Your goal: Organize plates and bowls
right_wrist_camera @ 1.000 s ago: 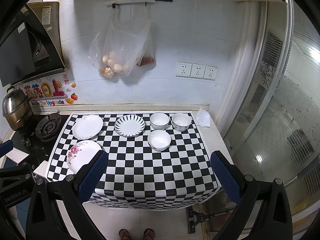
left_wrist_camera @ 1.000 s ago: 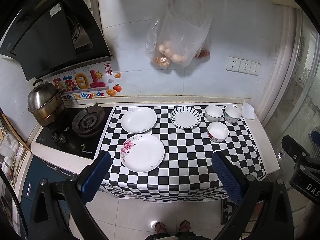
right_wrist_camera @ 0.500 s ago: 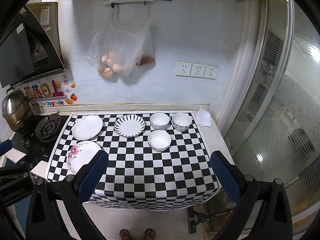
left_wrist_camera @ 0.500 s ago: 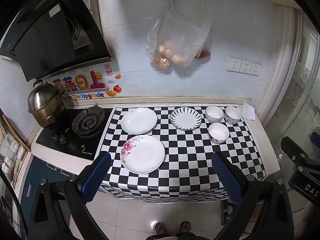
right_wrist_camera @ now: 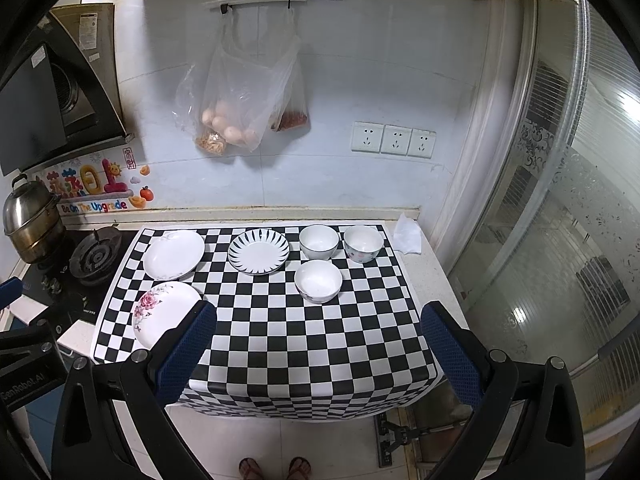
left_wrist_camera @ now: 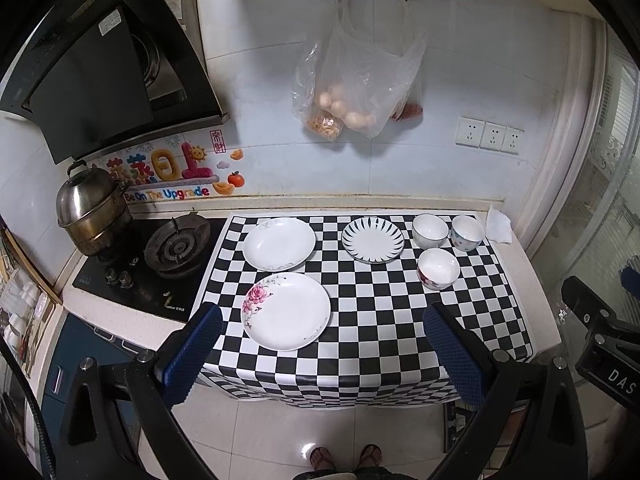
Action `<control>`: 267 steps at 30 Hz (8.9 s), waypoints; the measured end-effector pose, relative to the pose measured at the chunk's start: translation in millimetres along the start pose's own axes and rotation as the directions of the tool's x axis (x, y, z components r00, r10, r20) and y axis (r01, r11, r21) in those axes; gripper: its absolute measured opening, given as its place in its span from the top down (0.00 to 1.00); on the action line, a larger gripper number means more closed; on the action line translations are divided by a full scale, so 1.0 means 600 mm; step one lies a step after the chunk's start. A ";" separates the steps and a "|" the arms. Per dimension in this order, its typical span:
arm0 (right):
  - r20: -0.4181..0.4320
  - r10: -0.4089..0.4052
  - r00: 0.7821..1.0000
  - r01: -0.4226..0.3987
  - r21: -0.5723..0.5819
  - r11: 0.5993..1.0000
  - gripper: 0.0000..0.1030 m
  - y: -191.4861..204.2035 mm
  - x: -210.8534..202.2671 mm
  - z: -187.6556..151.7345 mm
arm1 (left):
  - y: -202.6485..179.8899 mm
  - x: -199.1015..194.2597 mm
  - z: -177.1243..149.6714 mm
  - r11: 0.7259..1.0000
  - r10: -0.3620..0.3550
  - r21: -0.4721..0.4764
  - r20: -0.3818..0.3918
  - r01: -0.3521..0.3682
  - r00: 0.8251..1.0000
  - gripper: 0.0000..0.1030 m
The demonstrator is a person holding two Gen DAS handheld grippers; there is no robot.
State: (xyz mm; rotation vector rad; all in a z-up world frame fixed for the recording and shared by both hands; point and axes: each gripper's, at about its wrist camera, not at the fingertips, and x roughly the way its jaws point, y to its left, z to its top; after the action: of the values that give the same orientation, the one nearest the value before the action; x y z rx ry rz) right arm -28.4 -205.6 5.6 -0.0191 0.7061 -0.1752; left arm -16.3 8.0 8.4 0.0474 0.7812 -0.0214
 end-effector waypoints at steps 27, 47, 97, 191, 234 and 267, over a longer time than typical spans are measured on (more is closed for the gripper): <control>-0.246 0.369 0.896 -0.349 0.123 0.929 0.00 0.017 0.251 -0.036 | 0.096 0.178 0.001 0.987 0.110 -0.103 -0.149 -0.126 0.983 0.00; -0.676 0.428 0.600 -0.367 0.243 0.898 0.08 0.358 0.805 -0.140 | 0.301 0.714 -0.070 0.991 -0.110 -0.132 -0.606 0.037 0.788 0.09; -0.652 0.461 0.601 -0.276 0.373 0.886 0.82 0.096 0.826 -0.134 | 0.050 0.758 -0.023 0.951 -0.247 -0.030 -0.668 0.307 0.701 0.72; -0.655 0.540 0.529 -0.421 0.349 0.837 0.86 0.438 1.065 0.061 | 0.345 0.935 0.116 0.970 -0.224 -0.213 -0.589 0.118 0.776 0.74; -0.625 0.525 0.578 -0.266 0.464 0.845 0.86 0.019 0.796 -0.172 | 0.001 0.758 -0.014 0.948 -0.243 -0.011 -0.672 0.319 0.699 0.74; -0.725 0.459 0.513 -0.246 0.389 0.888 0.83 0.049 0.836 -0.190 | -0.044 0.796 -0.060 0.968 -0.099 0.083 -0.743 0.238 0.662 0.73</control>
State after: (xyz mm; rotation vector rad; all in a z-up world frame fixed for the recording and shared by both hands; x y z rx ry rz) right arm 276.9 -255.3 -406.4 0.4786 1.5988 0.1629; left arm 296.7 -17.1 -354.6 0.1563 1.6071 -0.2671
